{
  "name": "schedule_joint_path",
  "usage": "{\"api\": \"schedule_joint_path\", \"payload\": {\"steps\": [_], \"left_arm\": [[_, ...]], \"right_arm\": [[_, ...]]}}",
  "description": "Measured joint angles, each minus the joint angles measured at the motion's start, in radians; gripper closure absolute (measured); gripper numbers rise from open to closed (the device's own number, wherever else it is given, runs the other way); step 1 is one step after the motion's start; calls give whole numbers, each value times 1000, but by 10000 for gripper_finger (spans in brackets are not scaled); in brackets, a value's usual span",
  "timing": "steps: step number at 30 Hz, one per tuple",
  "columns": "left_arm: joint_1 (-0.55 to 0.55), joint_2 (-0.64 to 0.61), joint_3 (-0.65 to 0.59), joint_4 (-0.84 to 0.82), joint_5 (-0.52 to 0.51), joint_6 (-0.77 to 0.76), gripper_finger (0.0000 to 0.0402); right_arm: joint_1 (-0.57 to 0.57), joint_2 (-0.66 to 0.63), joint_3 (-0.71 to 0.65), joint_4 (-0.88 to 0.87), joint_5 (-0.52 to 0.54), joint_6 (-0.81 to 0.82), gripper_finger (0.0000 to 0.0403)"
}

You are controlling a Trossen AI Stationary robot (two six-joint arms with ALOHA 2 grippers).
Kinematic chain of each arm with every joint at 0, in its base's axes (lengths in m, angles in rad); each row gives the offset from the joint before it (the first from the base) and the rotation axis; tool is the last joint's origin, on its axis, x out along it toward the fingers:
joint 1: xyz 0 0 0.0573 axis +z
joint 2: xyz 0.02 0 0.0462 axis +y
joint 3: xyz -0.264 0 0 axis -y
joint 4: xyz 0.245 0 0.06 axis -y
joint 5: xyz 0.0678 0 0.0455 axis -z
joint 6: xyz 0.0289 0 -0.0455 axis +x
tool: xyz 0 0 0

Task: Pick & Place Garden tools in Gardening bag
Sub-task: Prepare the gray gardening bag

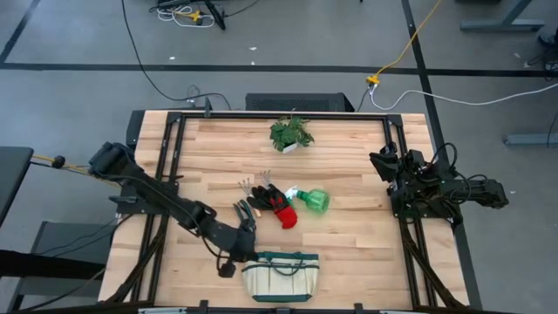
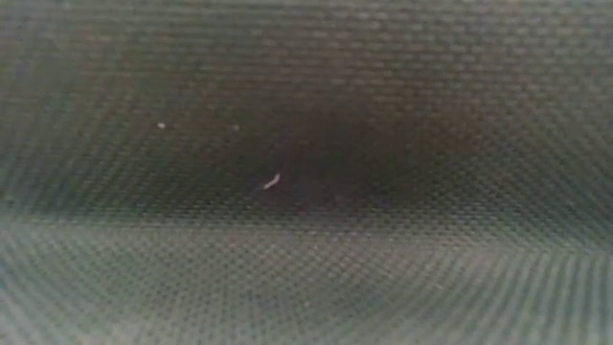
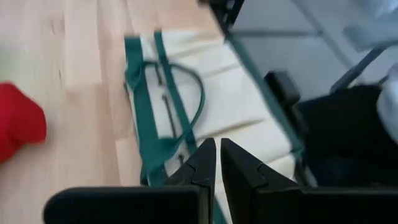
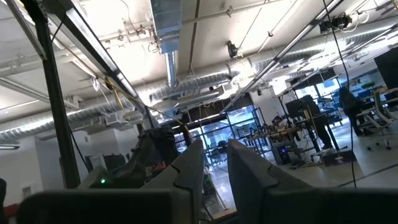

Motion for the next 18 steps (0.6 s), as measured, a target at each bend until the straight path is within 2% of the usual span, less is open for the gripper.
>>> {"api": "schedule_joint_path", "payload": {"steps": [5, 9, 18], "left_arm": [[5, 56, 74, -126, -19, 1, 371], [15, 73, 92, -168, -7, 1, 366], [47, 75, 92, -227, -3, -7, 287]], "right_arm": [[0, 0, 0, -4, 0, 0, 328], [0, 0, 0, -8, 0, 0, 328], [0, 0, 0, -12, -10, 0, 328]]}}
